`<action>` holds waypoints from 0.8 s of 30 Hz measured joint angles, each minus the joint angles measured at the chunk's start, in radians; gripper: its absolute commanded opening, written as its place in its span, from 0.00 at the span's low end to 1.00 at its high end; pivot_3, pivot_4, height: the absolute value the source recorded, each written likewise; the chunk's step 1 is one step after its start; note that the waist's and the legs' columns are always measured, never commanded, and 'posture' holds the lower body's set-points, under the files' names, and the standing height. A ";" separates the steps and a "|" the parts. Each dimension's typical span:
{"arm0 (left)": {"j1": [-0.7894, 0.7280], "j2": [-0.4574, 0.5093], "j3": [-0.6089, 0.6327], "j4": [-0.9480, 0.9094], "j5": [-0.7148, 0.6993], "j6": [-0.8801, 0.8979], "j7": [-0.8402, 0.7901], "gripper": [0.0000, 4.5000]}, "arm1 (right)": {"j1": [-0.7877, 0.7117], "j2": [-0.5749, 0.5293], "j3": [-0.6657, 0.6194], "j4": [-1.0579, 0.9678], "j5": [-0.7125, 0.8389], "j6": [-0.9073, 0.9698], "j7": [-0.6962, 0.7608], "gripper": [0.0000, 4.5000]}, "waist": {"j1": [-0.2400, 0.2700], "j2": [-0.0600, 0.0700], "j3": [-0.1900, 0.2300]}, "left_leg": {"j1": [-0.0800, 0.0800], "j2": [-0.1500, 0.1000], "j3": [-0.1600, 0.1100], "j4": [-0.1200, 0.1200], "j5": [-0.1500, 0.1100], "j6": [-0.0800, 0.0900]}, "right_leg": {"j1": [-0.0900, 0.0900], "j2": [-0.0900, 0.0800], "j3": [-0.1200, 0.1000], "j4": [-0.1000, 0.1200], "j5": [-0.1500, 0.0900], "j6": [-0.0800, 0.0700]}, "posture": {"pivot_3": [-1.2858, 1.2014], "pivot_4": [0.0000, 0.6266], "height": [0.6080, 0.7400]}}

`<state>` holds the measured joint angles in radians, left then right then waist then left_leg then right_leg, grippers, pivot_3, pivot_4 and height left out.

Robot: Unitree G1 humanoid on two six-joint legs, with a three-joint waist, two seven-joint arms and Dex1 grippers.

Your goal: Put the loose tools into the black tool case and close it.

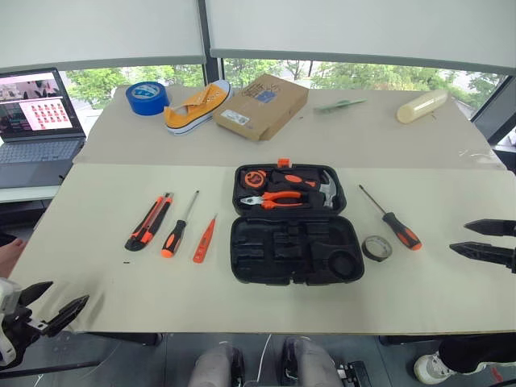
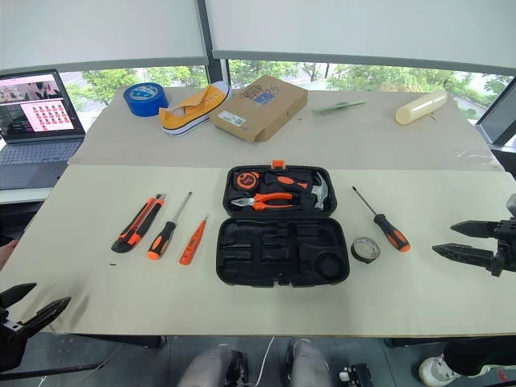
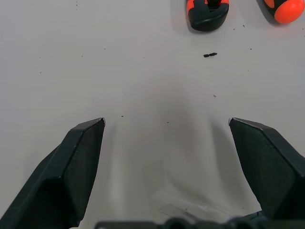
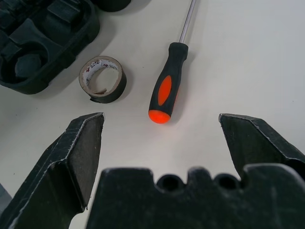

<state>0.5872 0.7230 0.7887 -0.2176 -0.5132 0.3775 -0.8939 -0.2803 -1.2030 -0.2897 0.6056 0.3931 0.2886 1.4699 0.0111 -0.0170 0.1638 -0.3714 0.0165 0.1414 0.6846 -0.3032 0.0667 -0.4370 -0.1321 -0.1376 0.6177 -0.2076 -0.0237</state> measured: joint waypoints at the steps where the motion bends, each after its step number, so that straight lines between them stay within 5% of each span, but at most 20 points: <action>1: 0.000 0.000 0.000 0.000 0.000 0.000 0.000 1.00 | 0.000 0.000 0.000 0.000 0.000 0.000 0.000 1.00 | 0.000 0.000 0.000 | 0.000 0.000 0.000 0.000 0.000 0.000 | 0.000 0.000 0.000 0.000 0.000 0.000 | 0.52 0.24 0.93; 9: -0.086 0.004 -0.026 -0.083 0.006 0.105 0.105 1.00 | 0.011 0.020 -0.017 -0.042 -0.011 -0.059 -0.044 1.00 | 0.001 0.000 0.000 | 0.000 0.000 0.000 0.003 0.002 0.004 | 0.001 0.000 0.000 0.003 0.000 0.000 | 0.52 0.24 0.93; 17: -0.432 0.092 -0.194 -0.342 -0.141 0.506 0.352 1.00 | 0.106 0.093 -0.091 -0.567 0.179 0.178 -0.117 1.00 | 0.009 0.000 0.000 | 0.000 0.000 -0.003 0.009 0.000 -0.001 | 0.003 0.001 0.000 0.009 0.000 0.001 | 0.52 0.24 0.93; 24: -0.738 0.014 -0.404 -0.356 -0.162 0.862 0.608 1.00 | 0.086 0.160 -0.056 -0.931 0.317 0.325 -0.240 1.00 | 0.012 -0.002 0.001 | 0.000 0.000 -0.003 0.011 0.004 0.003 | 0.004 0.003 0.001 0.011 0.001 0.001 | 0.52 0.24 0.93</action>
<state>-0.1503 0.7372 0.3842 -0.5736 -0.6754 1.2393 -0.2858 -0.1947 -1.0428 -0.3452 -0.3250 0.7101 0.6141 1.2303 0.0228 -0.0193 0.1653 -0.3709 0.0165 0.1385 0.6953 -0.2995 0.0694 -0.4332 -0.1290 -0.1370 0.6287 -0.2071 -0.0225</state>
